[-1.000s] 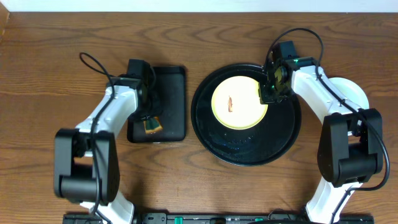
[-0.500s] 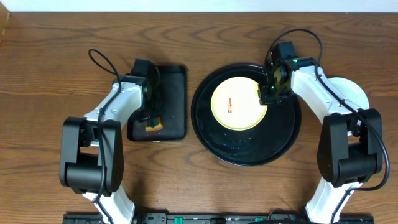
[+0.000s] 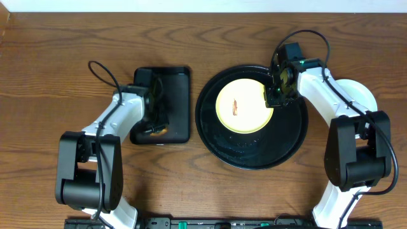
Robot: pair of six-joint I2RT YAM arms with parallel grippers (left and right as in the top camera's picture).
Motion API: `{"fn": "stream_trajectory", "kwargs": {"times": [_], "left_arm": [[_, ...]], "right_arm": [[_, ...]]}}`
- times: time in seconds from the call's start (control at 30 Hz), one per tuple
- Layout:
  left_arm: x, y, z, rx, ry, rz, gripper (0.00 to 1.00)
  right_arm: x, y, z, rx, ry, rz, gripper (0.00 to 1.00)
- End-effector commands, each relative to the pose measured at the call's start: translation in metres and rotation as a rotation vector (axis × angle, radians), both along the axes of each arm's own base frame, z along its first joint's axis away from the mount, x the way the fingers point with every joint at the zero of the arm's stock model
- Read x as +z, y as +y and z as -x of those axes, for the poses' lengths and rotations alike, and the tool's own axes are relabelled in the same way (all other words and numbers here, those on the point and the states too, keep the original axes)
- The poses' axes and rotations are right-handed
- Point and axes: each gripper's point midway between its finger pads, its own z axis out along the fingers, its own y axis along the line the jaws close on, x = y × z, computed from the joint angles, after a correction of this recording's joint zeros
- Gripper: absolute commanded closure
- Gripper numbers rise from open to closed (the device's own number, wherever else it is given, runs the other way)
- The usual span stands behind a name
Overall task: Clean dirty plates on tray and stack at the side
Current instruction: 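Grasp the sponge from the black tray with the left gripper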
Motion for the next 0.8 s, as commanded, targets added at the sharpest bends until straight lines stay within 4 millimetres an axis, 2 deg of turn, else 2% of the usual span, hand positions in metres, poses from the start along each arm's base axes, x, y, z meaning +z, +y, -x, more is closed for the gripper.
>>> {"fn": "stream_trajectory", "kwargs": {"times": [0.0, 0.03, 0.13, 0.2, 0.27, 0.3, 0.37, 0.5, 0.63, 0.77], "left_arm": [[-0.024, -0.003, 0.023, 0.014, 0.059, 0.021, 0.88], [-0.024, -0.003, 0.023, 0.003, 0.056, 0.021, 0.92], [-0.017, -0.004, 0.014, -0.029, 0.034, 0.023, 0.92], [0.002, -0.005, 0.005, -0.051, 0.024, 0.023, 0.93], [0.018, -0.004, -0.004, -0.053, 0.005, 0.013, 0.84], [0.023, -0.003, -0.007, -0.053, -0.005, 0.005, 0.76], [0.031, 0.002, -0.014, -0.050, -0.033, -0.025, 0.69], [0.027, 0.016, -0.021, -0.043, -0.063, -0.106, 0.62], [0.010, 0.016, -0.021, -0.042, -0.057, -0.112, 0.63], [-0.011, 0.006, -0.008, -0.050, 0.002, -0.050, 0.75]], "right_arm": [[0.001, 0.003, 0.003, 0.019, 0.000, -0.007, 0.99], [0.001, 0.003, 0.003, 0.019, 0.000, -0.007, 0.99], [0.001, 0.003, 0.003, 0.019, 0.000, -0.007, 0.99], [0.001, 0.003, 0.003, 0.019, 0.000, -0.007, 0.99], [0.001, 0.003, 0.003, 0.019, 0.000, -0.007, 0.99], [0.001, 0.003, 0.003, 0.019, 0.000, -0.007, 0.99], [0.001, 0.003, 0.003, 0.019, 0.000, -0.007, 0.99], [0.001, 0.003, 0.003, 0.019, 0.000, -0.007, 0.99], [0.001, 0.003, 0.002, 0.015, -0.002, -0.007, 0.99], [0.001, 0.003, 0.002, 0.011, -0.001, -0.008, 0.99]]}}
